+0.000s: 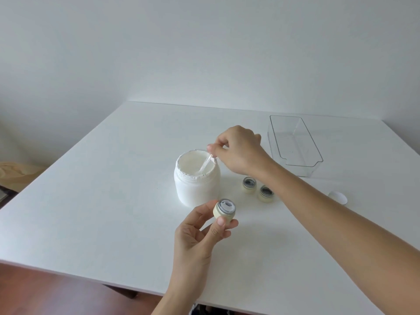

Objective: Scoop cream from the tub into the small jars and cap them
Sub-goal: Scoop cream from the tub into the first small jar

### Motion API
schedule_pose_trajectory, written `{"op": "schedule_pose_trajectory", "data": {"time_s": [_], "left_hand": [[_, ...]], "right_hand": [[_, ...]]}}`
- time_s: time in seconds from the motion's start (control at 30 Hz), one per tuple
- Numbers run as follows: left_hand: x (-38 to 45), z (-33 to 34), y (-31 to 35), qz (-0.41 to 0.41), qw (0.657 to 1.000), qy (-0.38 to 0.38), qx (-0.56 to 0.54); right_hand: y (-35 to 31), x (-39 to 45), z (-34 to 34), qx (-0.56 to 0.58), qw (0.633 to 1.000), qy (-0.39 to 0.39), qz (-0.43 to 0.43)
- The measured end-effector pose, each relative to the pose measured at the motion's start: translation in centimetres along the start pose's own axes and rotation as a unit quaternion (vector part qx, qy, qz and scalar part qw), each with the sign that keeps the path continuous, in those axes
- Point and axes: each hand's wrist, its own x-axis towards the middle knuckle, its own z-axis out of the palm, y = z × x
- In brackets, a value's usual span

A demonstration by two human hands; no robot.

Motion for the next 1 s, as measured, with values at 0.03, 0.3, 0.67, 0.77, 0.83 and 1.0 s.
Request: {"op": "schedule_pose_trajectory", "data": {"time_s": [0.03,0.3,0.67,0.77,0.83,1.0], "left_hand": [[0.0,0.0,0.0,0.0,1.0,-0.002,0.003],[0.1,-0.2,-0.3,-0.001,1.0,-0.016,0.011],[0.1,-0.4,-0.4,0.0,1.0,0.004,-0.002],[0.1,-0.4,-0.3,-0.001,1.0,0.004,0.0],[0.1,-0.4,-0.2,-0.002,1.0,0.0,0.003],[0.1,-0.3,-0.1,-0.002,1.0,-0.001,0.006]], "right_hand": [[0.3,-0.1,-0.1,0.02,0.999,0.006,0.027],[2.6,-0.8,-0.4,0.242,0.957,0.017,0.158],[4.0,-5.5,-2.5,0.367,0.907,-0.029,0.203],[4.3,-7.4,-2.5,0.348,0.915,-0.037,0.2],[4.6,-8.3,-2.1,0.331,0.922,-0.038,0.199],[5.2,-9.2,-1.0,0.297,0.937,-0.017,0.182]]}}
